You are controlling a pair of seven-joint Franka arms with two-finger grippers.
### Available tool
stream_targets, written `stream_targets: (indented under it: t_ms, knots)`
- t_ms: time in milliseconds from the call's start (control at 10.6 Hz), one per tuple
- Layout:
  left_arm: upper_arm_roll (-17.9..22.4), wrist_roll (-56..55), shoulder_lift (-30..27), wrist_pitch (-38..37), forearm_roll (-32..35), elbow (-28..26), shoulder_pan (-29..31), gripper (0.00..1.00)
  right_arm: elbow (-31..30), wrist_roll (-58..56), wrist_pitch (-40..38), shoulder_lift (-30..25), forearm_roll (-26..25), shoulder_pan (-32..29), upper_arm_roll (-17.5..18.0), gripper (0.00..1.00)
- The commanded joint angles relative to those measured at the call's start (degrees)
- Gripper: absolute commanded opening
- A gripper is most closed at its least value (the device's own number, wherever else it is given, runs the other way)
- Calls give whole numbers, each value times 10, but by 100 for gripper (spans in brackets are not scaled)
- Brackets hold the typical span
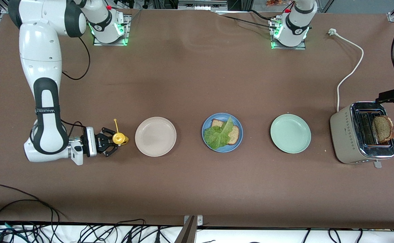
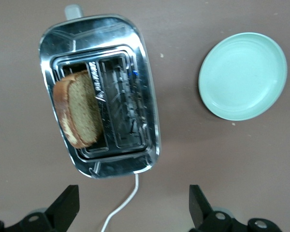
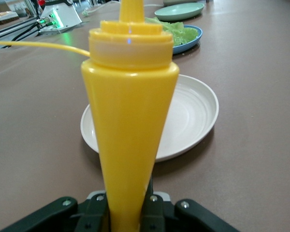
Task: Make sandwich in blue plate with both arms
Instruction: 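Open the right gripper off the bottle while the left gripper lowers into the toaster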
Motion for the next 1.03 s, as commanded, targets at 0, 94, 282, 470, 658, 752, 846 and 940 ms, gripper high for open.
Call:
stream_targets:
  t_ms: [0,94,282,470,658,752,846,940]
  knots:
    - [-6,15,44,31,23,28,27,100,44,-35,-7,44,12,-41,41,0]
    - [-7,16,52,50,29,28,37,100,44,-39,-7,45,10,-41,41,0]
    - [-7,27,73,77,29,28,42,100,42,-34,-7,46,11,-42,41,17]
    - [-7,27,97,93,22,35,52,100,41,-31,-7,46,10,-41,40,99]
    - [-7,27,117,106,22,36,56,100,43,-30,-3,45,0,-41,36,100]
    - [-7,28,120,116,22,36,58,100,45,-29,-3,42,-12,-42,32,100]
    - [-8,28,124,118,21,36,58,100,45,-32,-4,42,-12,-47,31,100]
    - [-8,28,132,121,21,37,57,100,44,-34,-11,41,-14,-47,16,100]
